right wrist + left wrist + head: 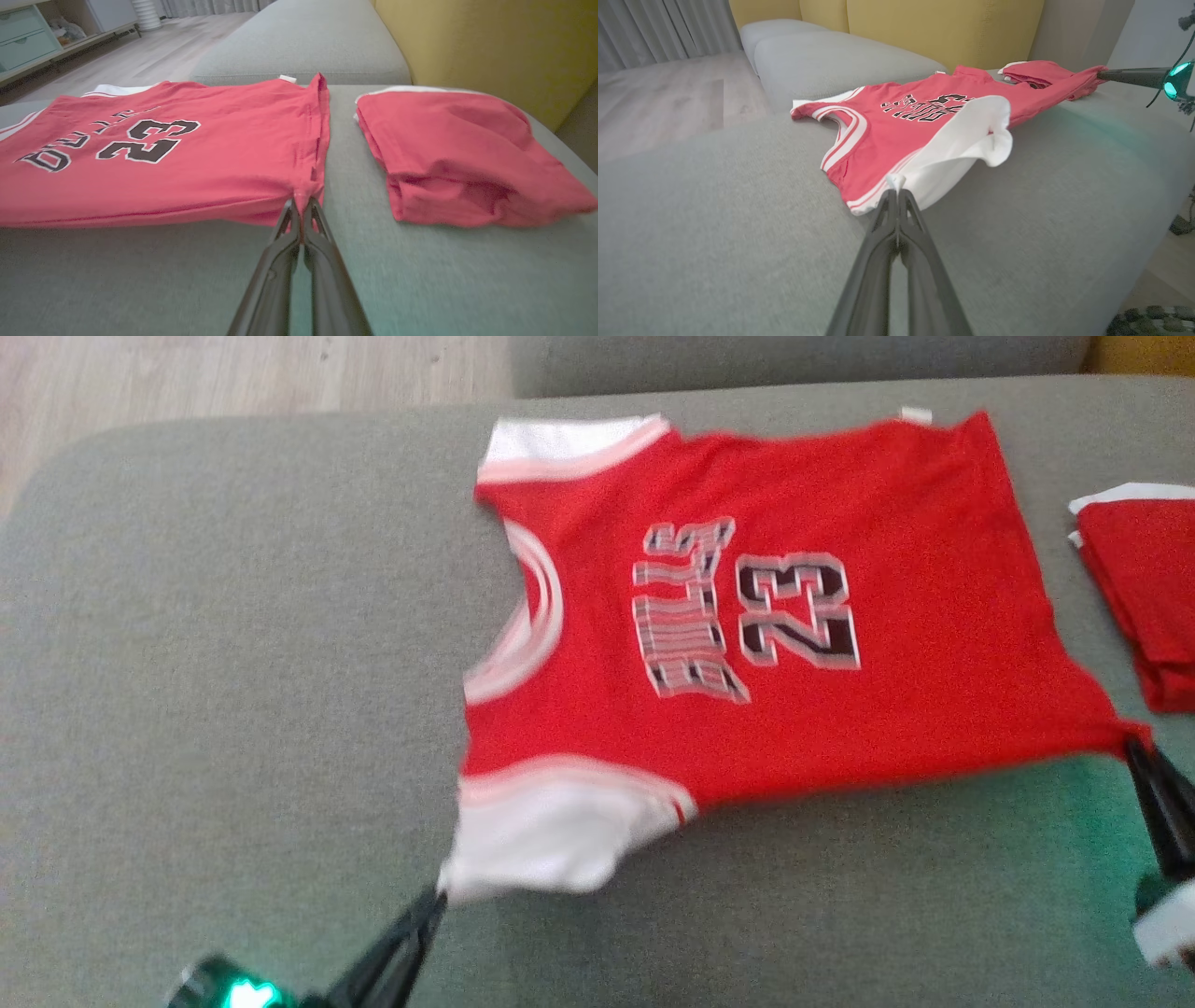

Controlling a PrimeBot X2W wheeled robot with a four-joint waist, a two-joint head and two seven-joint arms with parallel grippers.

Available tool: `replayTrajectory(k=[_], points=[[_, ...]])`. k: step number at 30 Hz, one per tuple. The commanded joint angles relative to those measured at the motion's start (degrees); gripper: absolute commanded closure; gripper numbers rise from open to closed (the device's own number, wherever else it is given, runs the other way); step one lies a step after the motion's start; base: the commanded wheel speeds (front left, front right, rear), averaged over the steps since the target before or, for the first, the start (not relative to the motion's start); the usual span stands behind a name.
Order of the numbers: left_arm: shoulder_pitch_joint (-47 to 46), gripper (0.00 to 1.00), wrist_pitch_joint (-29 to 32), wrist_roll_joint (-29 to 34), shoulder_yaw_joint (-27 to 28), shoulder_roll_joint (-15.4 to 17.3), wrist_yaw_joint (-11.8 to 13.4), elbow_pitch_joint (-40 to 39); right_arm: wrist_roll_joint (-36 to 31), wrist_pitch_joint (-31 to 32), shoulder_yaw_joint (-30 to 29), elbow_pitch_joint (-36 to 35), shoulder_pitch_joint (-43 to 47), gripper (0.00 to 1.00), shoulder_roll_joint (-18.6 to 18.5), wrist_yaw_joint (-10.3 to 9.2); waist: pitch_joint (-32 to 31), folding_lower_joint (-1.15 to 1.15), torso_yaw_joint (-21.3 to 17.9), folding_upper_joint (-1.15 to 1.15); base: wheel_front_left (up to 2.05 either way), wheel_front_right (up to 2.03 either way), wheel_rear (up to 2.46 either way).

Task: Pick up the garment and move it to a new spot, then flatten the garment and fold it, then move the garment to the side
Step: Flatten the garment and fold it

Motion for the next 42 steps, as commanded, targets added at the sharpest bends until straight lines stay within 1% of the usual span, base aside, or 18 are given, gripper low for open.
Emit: replayTrajectory(k=[1,4,7,10,14,16,17,20,23,28,32,33,34,35,38,42], points=[[-0.8,1.0,-0.1,-0.4,3.2,1.4,0.5,-2.3,-0.8,-0.4,-1.5,-2.2,1.2,1.0,-1.9,-0.04,-0.4,0.02,-0.4,-0.01,0.0,0.0,0.0],[1.5,1.0,-0.1,-0.8,4.2,1.3,0.4,-3.9,-2.3,0.9,-5.2,-5.2,4.9,1.0,-0.5,-0.04,-0.3,0.02,-0.4,-0.01,0.0,0.0,0.0],[0.0,1.0,-0.1,0.1,5.0,1.4,-0.7,-3.8,-3.9,2.7,-8.2,-7.5,6.1,1.0,1.0,-0.04,0.5,0.02,0.0,-0.01,0.0,0.0,0.0],[-4.8,1.0,-0.1,1.5,5.3,0.8,-2.9,-1.9,-5.2,4.9,-10.5,-8.7,5.7,1.0,2.6,-0.04,2.0,0.02,0.9,-0.01,0.0,0.0,0.0],[-14.2,1.0,0.0,3.1,5.2,-1.0,-6.3,2.2,-6.6,7.7,-12.2,-9.1,2.9,1.0,3.9,-0.04,4.3,0.02,1.7,-0.01,0.0,0.0,0.0],[-19.5,1.0,0.0,4.4,5.0,-2.0,-8.0,4.6,-7.3,9.1,-12.7,-9.4,0.9,1.0,4.1,-0.04,5.5,0.02,1.8,-0.01,0.0,0.0,0.0],[-19.5,1.0,0.0,4.4,5.0,-2.0,-8.0,4.6,-7.3,9.1,-12.7,-9.4,0.9,1.0,4.1,-0.04,5.5,0.02,1.8,-0.01,0.0,0.0,0.0],[-27.1,1.0,0.0,5.5,4.8,-3.7,-10.2,9.0,-7.9,10.9,-12.5,-8.7,-3.3,1.0,4.6,-0.04,7.4,0.02,1.5,-0.01,0.0,0.0,0.0],[-34.1,1.0,-0.1,6.6,4.1,-5.5,-11.8,13.6,-8.5,12.3,-11.9,-7.1,-7.6,1.0,5.0,-0.04,9.0,0.02,1.4,-0.01,0.0,0.0,0.0],[-43.4,1.0,-0.1,8.8,2.5,-7.6,-13.1,19.8,-9.8,12.3,-10.9,-3.9,-13.1,1.0,5.0,-0.04,10.9,0.02,1.4,-0.01,0.0,0.0,0.0],[-47.0,1.0,-0.1,8.8,2.5,-9.0,-13.4,22.4,-10.5,11.9,-10.0,-1.9,-15.2,1.0,4.9,-0.04,11.7,0.02,1.4,-0.01,0.0,0.0,0.0],[-47.2,0.95,-0.1,8.2,2.5,-9.3,-13.5,23.4,-10.7,11.7,-9.6,-1.5,-15.5,0.95,5.0,-0.04,11.7,0.02,1.4,-0.01,0.0,0.0,0.0],[-47.2,0.59,-0.1,7.6,2.3,-9.5,-13.5,24.5,-10.8,11.4,-9.4,-1.0,-15.6,0.56,5.2,-0.04,11.6,0.02,1.3,-0.01,0.0,0.0,0.0],[-47.2,0.0,-0.1,7.4,2.4,-9.7,-13.5,25.0,-11.0,11.2,-9.3,-0.5,-15.8,0.0,5.4,-0.04,11.5,0.02,1.3,-0.01,0.0,0.0,0.0],[-44.8,0.0,-0.1,6.5,4.9,-10.6,-13.1,24.4,-12.0,9.4,-10.2,0.8,-15.9,0.0,6.8,-0.04,10.8,0.02,1.1,-0.01,0.0,0.0,0.0],[-36.2,0.0,-0.1,4.7,9.2,-12.7,-9.9,21.8,-13.6,7.4,-10.7,1.4,-14.6,0.0,8.5,-0.04,9.5,0.02,0.9,-0.01,0.0,0.0,0.0]])
